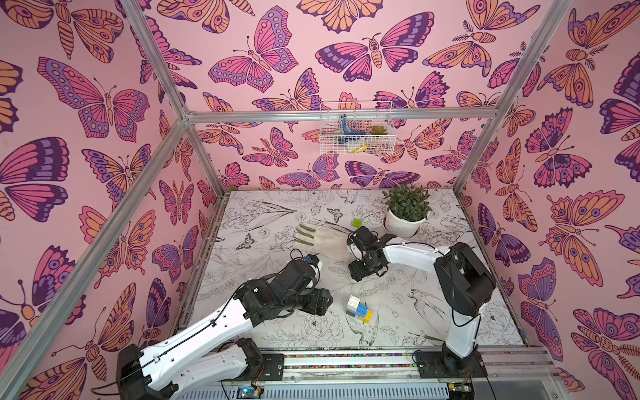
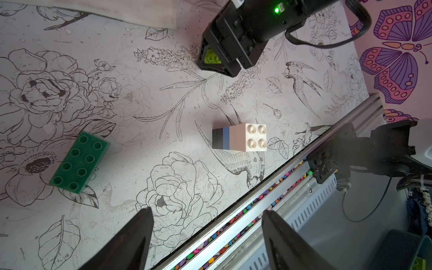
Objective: Assemble a giraffe with lego
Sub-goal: Pick up the lego brick from the center of the board.
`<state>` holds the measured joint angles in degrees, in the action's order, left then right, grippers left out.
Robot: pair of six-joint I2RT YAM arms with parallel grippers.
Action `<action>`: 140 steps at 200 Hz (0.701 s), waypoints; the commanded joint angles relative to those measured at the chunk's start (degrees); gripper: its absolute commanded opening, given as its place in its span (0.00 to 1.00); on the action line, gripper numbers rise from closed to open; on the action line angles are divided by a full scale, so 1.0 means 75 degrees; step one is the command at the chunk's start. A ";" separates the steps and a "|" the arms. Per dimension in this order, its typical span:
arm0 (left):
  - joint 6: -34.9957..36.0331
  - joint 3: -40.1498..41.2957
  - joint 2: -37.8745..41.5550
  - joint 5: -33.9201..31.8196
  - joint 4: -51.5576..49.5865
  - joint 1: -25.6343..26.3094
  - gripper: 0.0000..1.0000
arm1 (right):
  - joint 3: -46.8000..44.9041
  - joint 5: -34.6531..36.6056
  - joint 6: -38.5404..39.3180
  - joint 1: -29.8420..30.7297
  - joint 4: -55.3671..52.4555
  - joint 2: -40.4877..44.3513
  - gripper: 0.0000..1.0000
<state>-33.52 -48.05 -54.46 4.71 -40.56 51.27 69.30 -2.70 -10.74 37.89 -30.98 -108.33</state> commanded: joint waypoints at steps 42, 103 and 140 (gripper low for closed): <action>0.0219 -0.0155 -0.0202 -0.0042 -0.0151 -0.0050 0.79 | -0.0451 0.0171 -0.0546 -0.0312 -0.0224 0.0565 0.70; 0.0390 -0.0239 -0.0402 -0.0054 -0.0141 -0.0050 0.79 | -0.0365 -0.0275 -0.1368 -0.0389 -0.0065 0.0818 0.70; 0.0459 -0.0255 -0.0416 -0.0065 -0.0152 -0.0050 0.79 | -0.0118 -0.0390 -0.1467 -0.0172 -0.0206 0.0280 0.69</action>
<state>-31.53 -48.90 -57.41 4.71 -40.73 51.27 66.37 -4.27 -19.77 35.40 -31.24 -103.59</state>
